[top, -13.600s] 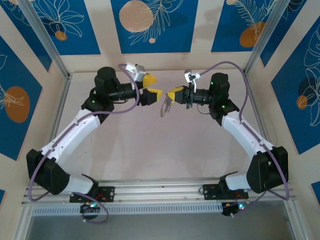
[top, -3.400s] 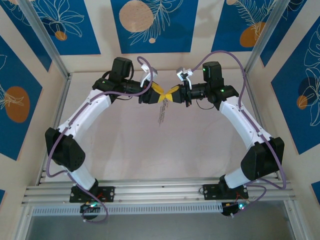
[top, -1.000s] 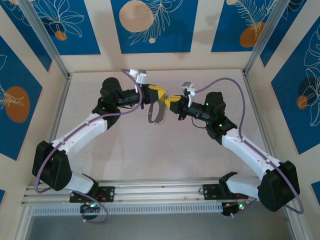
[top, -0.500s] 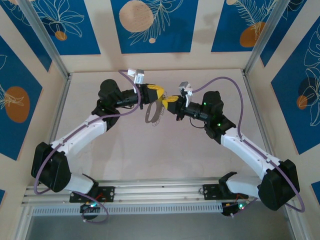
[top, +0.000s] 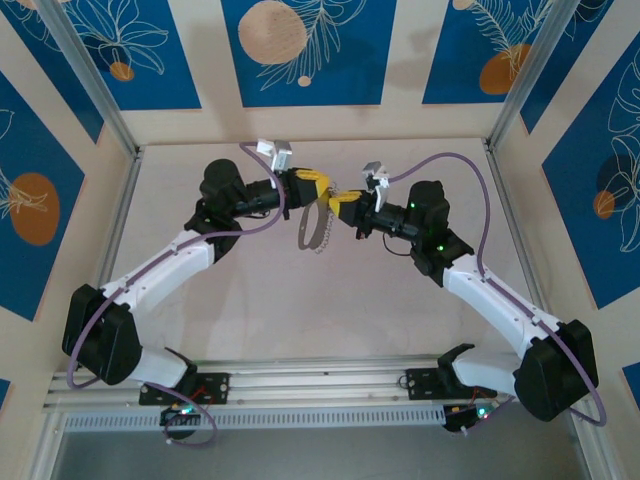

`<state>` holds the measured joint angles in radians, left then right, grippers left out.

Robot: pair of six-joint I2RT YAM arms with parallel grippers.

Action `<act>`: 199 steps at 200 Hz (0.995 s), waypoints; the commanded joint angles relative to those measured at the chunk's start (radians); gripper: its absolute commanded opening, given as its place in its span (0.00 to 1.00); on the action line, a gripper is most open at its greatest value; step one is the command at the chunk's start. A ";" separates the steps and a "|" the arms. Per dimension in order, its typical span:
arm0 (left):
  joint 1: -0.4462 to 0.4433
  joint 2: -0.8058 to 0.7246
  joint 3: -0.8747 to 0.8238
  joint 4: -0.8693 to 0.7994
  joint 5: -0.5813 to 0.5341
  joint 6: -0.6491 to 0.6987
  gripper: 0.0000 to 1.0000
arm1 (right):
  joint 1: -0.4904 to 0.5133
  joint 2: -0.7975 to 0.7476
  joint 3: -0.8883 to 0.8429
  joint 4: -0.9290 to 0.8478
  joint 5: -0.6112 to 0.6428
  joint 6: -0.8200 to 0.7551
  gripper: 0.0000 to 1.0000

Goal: Put the keys on the keyring

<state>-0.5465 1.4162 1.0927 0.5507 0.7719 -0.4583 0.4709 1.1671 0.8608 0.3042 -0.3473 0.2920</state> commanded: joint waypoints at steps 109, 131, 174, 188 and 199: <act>-0.034 0.007 0.056 -0.258 0.049 0.171 0.00 | -0.037 -0.045 0.001 0.075 0.018 0.035 0.00; -0.036 0.015 0.064 -0.262 0.044 0.174 0.00 | -0.035 -0.052 0.004 0.070 0.008 0.029 0.00; -0.039 0.020 0.075 -0.277 0.029 0.180 0.00 | -0.035 -0.057 0.001 0.063 0.021 0.021 0.00; -0.041 0.021 0.077 -0.284 0.027 0.184 0.00 | -0.035 -0.058 -0.003 0.070 0.025 0.025 0.00; -0.041 0.023 0.078 -0.295 0.026 0.190 0.00 | -0.035 -0.058 -0.002 0.069 0.024 0.025 0.00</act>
<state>-0.5671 1.4166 1.1584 0.3439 0.7799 -0.3035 0.4404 1.1534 0.8501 0.2813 -0.3397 0.3065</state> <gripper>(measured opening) 0.047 0.081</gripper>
